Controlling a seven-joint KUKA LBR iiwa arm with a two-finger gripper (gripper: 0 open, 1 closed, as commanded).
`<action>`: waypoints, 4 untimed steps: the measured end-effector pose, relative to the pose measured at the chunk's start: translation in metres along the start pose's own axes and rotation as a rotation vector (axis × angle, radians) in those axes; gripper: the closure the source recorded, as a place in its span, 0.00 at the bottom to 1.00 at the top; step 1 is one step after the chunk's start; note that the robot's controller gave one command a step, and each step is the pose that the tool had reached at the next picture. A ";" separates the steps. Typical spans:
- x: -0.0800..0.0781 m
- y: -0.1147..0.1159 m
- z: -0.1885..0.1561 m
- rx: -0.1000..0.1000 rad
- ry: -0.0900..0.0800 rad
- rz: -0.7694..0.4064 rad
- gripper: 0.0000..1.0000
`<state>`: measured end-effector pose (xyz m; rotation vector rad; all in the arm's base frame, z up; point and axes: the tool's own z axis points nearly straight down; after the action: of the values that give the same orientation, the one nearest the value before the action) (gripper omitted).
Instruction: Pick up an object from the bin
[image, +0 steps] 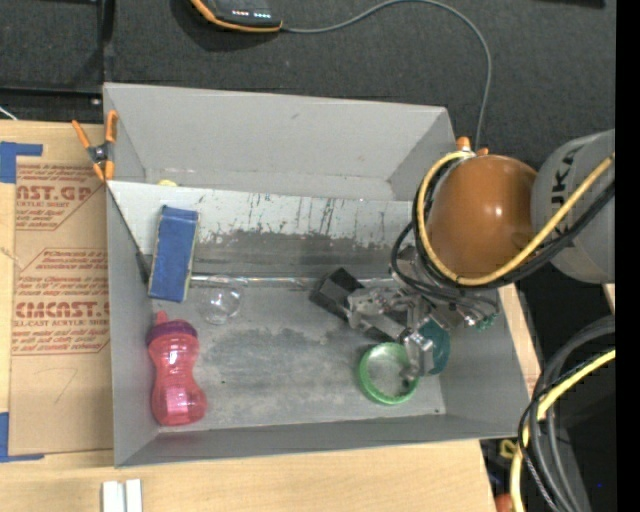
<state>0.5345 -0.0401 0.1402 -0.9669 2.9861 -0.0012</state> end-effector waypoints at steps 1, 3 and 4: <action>-0.025 -0.015 0.009 0.002 -0.007 0.102 0.00; -0.033 -0.022 0.064 -0.001 -0.006 -0.107 0.00; 0.042 -0.044 0.071 0.004 -0.002 -0.238 0.00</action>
Offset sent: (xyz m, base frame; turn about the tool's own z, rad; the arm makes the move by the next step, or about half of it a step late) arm -0.0034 -0.0548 -0.0345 -0.1593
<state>0.5264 -0.1006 0.0691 -1.3128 2.8473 -0.0066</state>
